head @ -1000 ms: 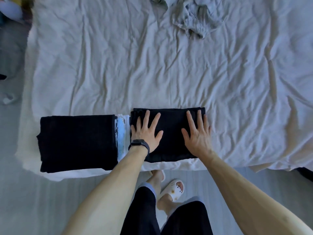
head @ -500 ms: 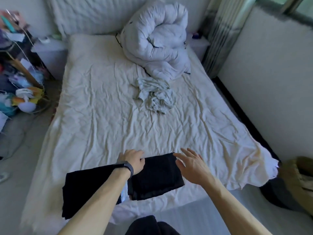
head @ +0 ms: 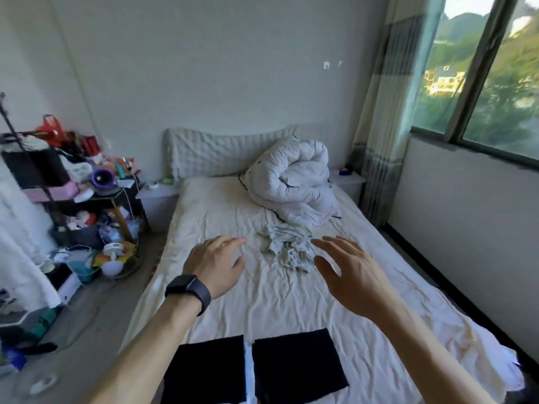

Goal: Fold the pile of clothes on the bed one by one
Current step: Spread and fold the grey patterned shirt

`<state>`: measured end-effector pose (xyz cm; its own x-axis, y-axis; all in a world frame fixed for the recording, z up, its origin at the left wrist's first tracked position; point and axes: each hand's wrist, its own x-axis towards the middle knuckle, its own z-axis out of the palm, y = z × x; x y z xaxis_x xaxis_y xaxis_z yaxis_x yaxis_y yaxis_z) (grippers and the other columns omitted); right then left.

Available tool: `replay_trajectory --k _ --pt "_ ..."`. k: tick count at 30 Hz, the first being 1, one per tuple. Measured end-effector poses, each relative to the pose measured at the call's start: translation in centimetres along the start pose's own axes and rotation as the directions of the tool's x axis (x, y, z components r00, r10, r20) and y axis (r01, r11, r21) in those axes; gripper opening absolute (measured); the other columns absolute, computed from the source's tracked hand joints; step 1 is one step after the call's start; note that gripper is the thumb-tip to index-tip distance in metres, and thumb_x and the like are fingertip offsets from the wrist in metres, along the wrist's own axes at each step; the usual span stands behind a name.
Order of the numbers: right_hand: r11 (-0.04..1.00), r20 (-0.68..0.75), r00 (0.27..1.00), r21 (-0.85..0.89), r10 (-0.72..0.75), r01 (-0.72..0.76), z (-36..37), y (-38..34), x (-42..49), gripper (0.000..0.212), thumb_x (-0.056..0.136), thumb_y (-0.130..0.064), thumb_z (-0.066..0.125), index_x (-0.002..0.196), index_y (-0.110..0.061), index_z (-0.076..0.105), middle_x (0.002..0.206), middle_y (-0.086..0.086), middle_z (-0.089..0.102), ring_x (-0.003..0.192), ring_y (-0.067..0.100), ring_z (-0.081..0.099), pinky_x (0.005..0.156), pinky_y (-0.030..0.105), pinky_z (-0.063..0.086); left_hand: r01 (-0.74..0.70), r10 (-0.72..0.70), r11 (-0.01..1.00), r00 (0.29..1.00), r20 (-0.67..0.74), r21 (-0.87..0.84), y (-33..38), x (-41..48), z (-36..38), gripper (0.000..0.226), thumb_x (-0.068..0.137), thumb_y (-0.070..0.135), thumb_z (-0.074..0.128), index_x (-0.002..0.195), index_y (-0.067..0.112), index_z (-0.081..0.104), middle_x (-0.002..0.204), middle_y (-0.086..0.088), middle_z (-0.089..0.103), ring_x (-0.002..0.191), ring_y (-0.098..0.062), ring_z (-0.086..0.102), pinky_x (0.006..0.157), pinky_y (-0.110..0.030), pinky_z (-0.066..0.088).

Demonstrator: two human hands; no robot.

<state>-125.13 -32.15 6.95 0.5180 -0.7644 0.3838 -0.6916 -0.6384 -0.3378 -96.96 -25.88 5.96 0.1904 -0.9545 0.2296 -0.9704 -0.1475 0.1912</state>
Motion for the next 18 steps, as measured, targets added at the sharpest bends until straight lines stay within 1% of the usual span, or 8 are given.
replay_trajectory --k 2,4,5,7,10,15,18 --pt "0.996 -0.052 0.996 0.035 -0.079 0.081 -0.9 -3.9 0.7 0.040 0.103 -0.041 0.052 0.141 -0.030 0.058 0.142 -0.009 0.059 0.138 0.019 0.047 0.111 0.038 0.040 0.058 -0.058 0.998 0.997 -0.051 -0.005 -2.6 -2.5 -3.6 0.048 0.095 0.045 0.045 0.142 0.035 0.052 0.138 0.008 0.055 0.124 -0.020 0.054 0.100 -0.035 0.044" --pt "0.986 -0.097 0.985 0.074 -0.141 0.148 -1.1 -8.1 1.2 0.037 0.102 -0.036 0.056 0.137 -0.027 0.061 0.137 -0.005 0.063 0.133 0.023 0.052 0.107 0.042 0.044 0.106 -0.106 0.994 0.990 -0.092 0.000 -5.4 -5.4 -7.3 0.053 0.090 0.049 0.041 0.140 0.035 0.054 0.138 0.008 0.056 0.124 -0.020 0.055 0.100 -0.036 0.045" --pt "0.980 -0.110 0.981 0.102 -0.159 0.171 -1.1 -10.3 1.5 0.036 0.102 -0.036 0.056 0.136 -0.026 0.063 0.136 -0.004 0.064 0.132 0.024 0.053 0.107 0.044 0.046 0.130 -0.126 0.991 0.986 -0.110 0.026 -7.0 -6.7 -9.1 0.051 0.092 0.048 0.042 0.140 0.036 0.053 0.140 0.009 0.056 0.125 -0.019 0.054 0.101 -0.035 0.044" --pt "0.965 -0.123 0.971 0.138 -0.205 0.221 -0.9 -14.6 2.1 0.038 0.102 -0.040 0.050 0.135 -0.027 0.063 0.134 -0.005 0.065 0.131 0.024 0.054 0.106 0.044 0.046 0.184 -0.170 0.980 0.972 -0.160 0.078 -10.6 -9.1 -12.4 0.045 0.097 0.044 0.048 0.142 0.037 0.051 0.142 0.011 0.053 0.127 -0.016 0.052 0.101 -0.032 0.044" --pt "0.948 -0.144 0.954 0.146 -0.263 0.283 -0.1 -20.5 3.0 0.043 0.099 -0.045 0.046 0.134 -0.027 0.063 0.132 -0.006 0.066 0.129 0.025 0.056 0.104 0.045 0.048 0.258 -0.235 0.963 0.945 -0.229 0.076 -16.2 -12.6 -16.3 0.044 0.098 0.040 0.052 0.141 0.039 0.051 0.142 0.010 0.054 0.125 -0.017 0.054 0.097 -0.032 0.046" --pt "0.936 -0.153 0.941 0.140 -0.303 0.324 4.0 -31.0 4.9 0.046 0.097 -0.045 0.045 0.136 -0.027 0.063 0.135 -0.003 0.065 0.131 0.028 0.054 0.105 0.044 0.045 0.355 -0.319 0.927 0.916 -0.242 0.123 -26.5 -17.8 -20.1 0.043 0.098 0.043 0.051 0.141 0.043 0.050 0.141 0.012 0.054 0.124 -0.016 0.055 0.092 -0.031 0.048" --pt "0.932 -0.126 0.940 0.144 -0.317 0.334 7.4 -37.3 6.7 0.047 0.100 -0.045 0.043 0.139 -0.028 0.060 0.140 -0.005 0.062 0.136 0.027 0.050 0.107 0.045 0.044 0.372 -0.333 0.915 0.914 -0.231 0.156 -32.8 -20.3 -22.3 0.043 0.098 0.043 0.051 0.141 0.041 0.050 0.143 0.010 0.053 0.126 -0.018 0.054 0.096 -0.032 0.047"
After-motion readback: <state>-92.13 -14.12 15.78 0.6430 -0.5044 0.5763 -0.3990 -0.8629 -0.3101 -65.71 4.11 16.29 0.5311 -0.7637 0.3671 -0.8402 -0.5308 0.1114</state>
